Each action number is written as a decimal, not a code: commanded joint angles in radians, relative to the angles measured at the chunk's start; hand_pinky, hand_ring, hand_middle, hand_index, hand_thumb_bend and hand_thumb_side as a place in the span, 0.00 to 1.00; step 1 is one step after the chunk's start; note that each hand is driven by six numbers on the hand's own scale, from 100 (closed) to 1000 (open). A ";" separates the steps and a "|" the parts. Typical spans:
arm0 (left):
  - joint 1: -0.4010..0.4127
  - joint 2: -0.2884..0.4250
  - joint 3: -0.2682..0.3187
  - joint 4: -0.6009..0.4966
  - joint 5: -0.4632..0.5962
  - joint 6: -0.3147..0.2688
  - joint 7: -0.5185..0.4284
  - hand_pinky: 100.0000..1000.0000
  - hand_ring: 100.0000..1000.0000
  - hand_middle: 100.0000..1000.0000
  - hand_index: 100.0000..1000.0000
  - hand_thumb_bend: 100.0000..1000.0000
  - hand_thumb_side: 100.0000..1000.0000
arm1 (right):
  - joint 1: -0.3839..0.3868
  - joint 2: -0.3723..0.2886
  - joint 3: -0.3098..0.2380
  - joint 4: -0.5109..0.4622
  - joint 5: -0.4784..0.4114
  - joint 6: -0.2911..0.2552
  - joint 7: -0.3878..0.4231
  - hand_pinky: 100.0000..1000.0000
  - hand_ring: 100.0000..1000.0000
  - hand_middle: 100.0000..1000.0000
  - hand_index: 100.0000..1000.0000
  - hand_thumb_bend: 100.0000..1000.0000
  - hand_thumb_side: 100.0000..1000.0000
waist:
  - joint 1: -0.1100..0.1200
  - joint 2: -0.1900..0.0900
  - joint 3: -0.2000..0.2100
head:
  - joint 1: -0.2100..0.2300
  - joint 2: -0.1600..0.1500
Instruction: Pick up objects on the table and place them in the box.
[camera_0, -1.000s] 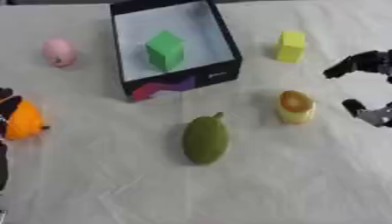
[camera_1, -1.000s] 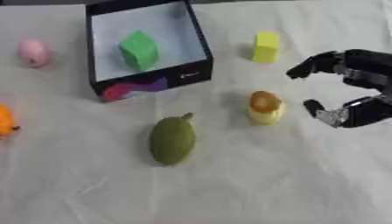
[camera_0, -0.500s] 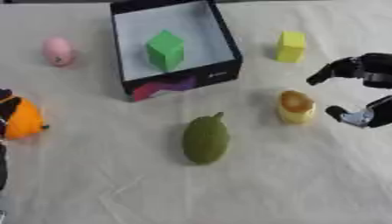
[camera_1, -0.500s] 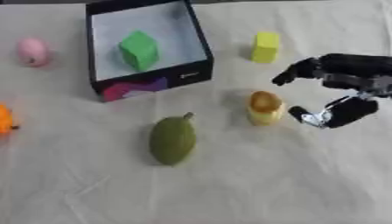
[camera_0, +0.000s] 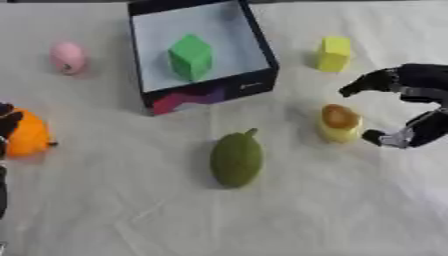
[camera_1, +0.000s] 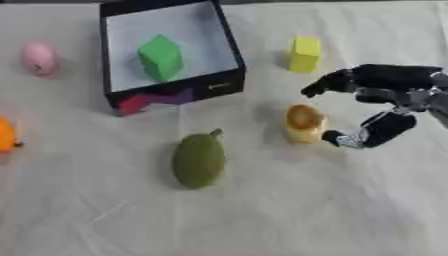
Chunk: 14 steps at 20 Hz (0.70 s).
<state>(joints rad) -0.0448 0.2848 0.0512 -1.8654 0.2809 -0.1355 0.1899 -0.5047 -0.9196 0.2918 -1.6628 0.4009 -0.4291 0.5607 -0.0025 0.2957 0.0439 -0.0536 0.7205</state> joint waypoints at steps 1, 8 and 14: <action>-0.003 0.024 0.002 -0.014 -0.002 0.000 0.000 0.94 0.74 0.68 0.72 0.08 0.88 | -0.021 -0.006 -0.006 0.014 0.018 -0.018 0.016 0.91 0.87 0.84 0.96 0.21 0.42 | -0.013 -0.028 0.002 | -0.002 -0.002; -0.004 0.023 0.002 -0.014 -0.002 0.001 0.001 0.94 0.74 0.67 0.72 0.08 0.89 | -0.034 0.030 -0.007 0.064 0.048 -0.022 0.033 0.91 0.87 0.84 0.96 0.19 0.39 | -0.012 -0.021 0.008 | -0.005 -0.005; -0.005 0.022 0.001 -0.015 -0.003 0.001 0.000 0.94 0.74 0.67 0.72 0.08 0.89 | -0.044 0.054 -0.014 0.099 0.076 -0.015 -0.005 0.90 0.87 0.83 0.94 0.17 0.37 | -0.011 -0.015 0.012 | -0.005 -0.009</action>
<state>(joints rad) -0.0449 0.2848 0.0511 -1.8654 0.2809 -0.1349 0.1904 -0.5337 -0.8482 0.2953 -1.5649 0.4685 -0.4457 0.5669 -0.0025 0.2958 0.0559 -0.0552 0.7195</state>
